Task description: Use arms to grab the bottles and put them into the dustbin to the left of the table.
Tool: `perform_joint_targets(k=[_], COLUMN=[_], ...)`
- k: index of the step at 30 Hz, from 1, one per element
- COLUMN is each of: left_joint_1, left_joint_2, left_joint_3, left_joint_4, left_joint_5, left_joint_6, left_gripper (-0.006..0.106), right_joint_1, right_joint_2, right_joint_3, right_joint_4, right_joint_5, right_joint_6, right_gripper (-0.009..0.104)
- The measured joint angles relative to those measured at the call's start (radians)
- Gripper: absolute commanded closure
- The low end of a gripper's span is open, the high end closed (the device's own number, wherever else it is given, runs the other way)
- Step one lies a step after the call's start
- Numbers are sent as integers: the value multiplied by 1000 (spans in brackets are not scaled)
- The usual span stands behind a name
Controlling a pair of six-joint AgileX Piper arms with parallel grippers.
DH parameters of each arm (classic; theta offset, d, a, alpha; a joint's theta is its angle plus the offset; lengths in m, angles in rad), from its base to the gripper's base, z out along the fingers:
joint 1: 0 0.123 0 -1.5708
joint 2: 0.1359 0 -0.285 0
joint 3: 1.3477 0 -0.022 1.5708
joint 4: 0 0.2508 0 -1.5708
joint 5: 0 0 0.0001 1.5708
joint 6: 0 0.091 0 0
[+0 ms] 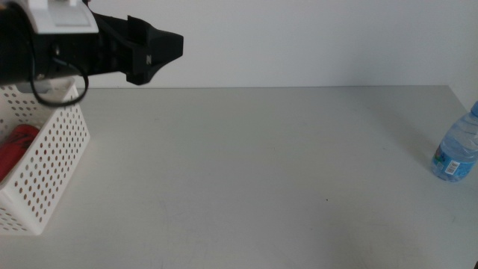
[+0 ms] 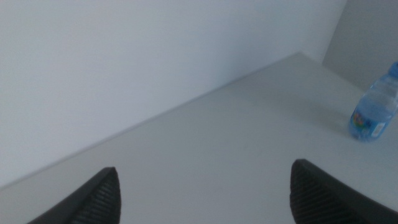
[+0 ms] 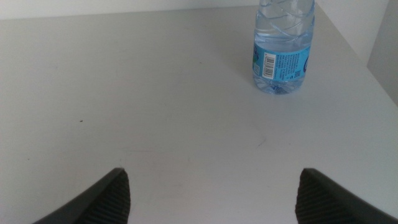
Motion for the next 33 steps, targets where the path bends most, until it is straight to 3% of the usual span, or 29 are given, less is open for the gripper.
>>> perform_joint_targets(k=[5,10,13,18,21,25,33], left_joint_1=[-147,-156,-156,-156,-156,-156,-156], left_joint_2=[-178,-270,-308,-351,-353,-354,-356], left_joint_3=[215,368,416,436,436,436,436], left_joint_4=[-22,1,143,564,710,763,762], left_joint_5=[-254,-240,-197,-40,23,39,29], left_joint_6=[13,6,-124,-616,-830,-894,-907], left_gripper=[13,17,18,18,18,18,18], right_joint_1=[0,0,0,0,0,0,0], right_joint_2=[0,0,0,0,0,0,0], right_joint_3=[0,0,0,0,0,0,0], right_joint_4=[0,0,0,0,0,0,0], right_joint_5=[0,0,0,0,0,0,0], right_joint_6=[0,0,0,0,0,0,0], right_gripper=[26,26,26,26,26,26,26])
